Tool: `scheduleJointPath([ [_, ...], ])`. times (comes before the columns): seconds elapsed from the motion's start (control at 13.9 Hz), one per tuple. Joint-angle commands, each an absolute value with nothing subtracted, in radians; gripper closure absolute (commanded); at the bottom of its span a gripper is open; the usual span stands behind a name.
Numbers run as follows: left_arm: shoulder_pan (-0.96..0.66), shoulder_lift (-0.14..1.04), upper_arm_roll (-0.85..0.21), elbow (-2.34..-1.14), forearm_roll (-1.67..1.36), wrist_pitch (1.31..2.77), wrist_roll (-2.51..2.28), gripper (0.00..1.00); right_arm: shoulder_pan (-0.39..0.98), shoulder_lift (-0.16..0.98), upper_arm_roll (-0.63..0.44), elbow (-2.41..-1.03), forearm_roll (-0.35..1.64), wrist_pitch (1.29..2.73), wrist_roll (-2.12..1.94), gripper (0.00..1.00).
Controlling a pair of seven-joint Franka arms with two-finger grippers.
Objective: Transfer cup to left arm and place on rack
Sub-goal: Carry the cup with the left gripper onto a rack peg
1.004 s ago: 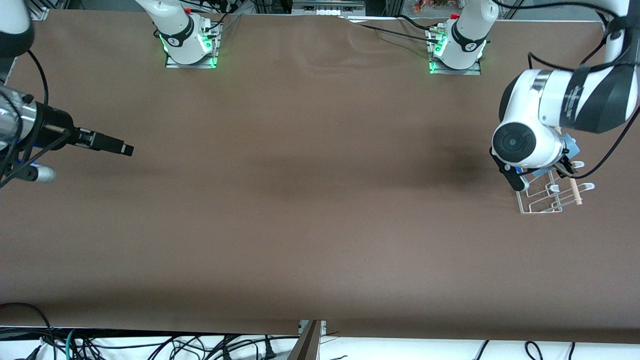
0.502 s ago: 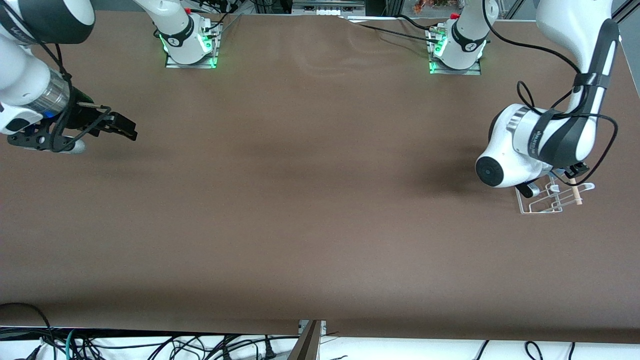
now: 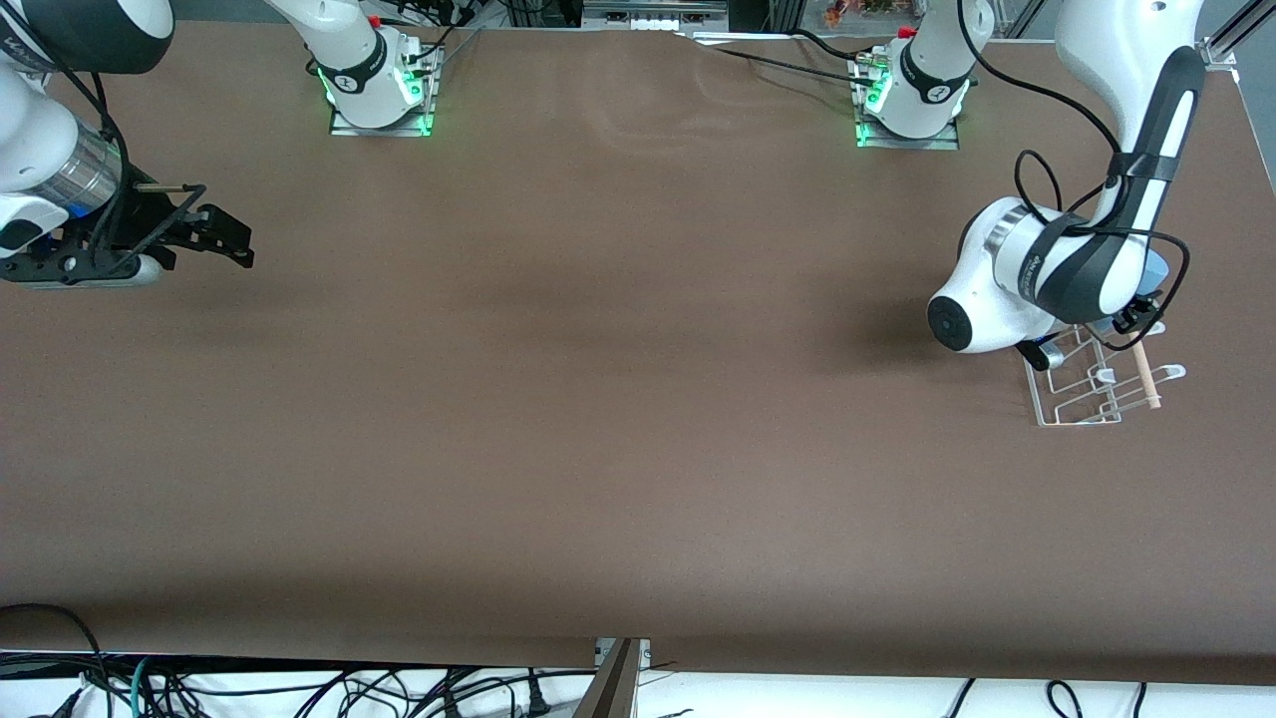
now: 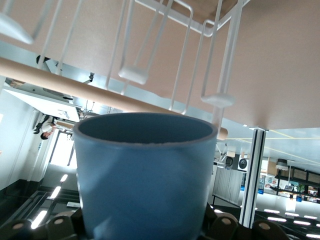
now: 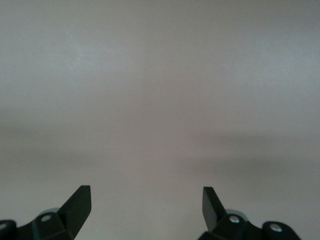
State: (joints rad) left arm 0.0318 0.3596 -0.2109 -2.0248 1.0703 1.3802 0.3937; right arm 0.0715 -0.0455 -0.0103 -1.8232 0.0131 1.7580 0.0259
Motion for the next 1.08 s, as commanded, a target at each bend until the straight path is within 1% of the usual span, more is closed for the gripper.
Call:
scheduleJointPath([
  [0.0, 0.051, 0.301, -0.221, -2.108, 1.126, 1.382, 0.383, 0.92, 0.112, -0.017, -0.055, -1.752, 0.000, 1.701, 0.015, 0.02],
  [0.07, 0.051, 0.289, -0.221, -2.124, 1.126, 1.382, 0.383, 0.92, 0.113, 0.013, -0.064, -1.700, 0.002, 1.675, 0.015, 0.01],
  [0.22, 0.043, 0.288, -0.229, -2.183, 1.127, 1.381, 0.379, 0.92, 0.112, 0.032, -0.067, -1.668, 0.006, 1.666, 0.015, 0.01],
  [0.5, 0.029, 0.299, -0.232, -2.236, 1.150, 1.397, 0.331, 0.92, 0.107, 0.035, -0.063, -1.672, 0.006, 1.667, 0.014, 0.01],
  [0.86, 0.025, 0.342, -0.235, -2.241, 1.204, 1.410, 0.304, 0.92, 0.112, 0.035, -0.060, -1.671, 0.011, 1.649, -0.008, 0.01],
  [1.0, 0.023, 0.350, -0.236, -2.270, 1.227, 1.410, 0.292, 0.92, 0.115, 0.034, -0.054, -1.667, 0.011, 1.646, -0.017, 0.02],
])
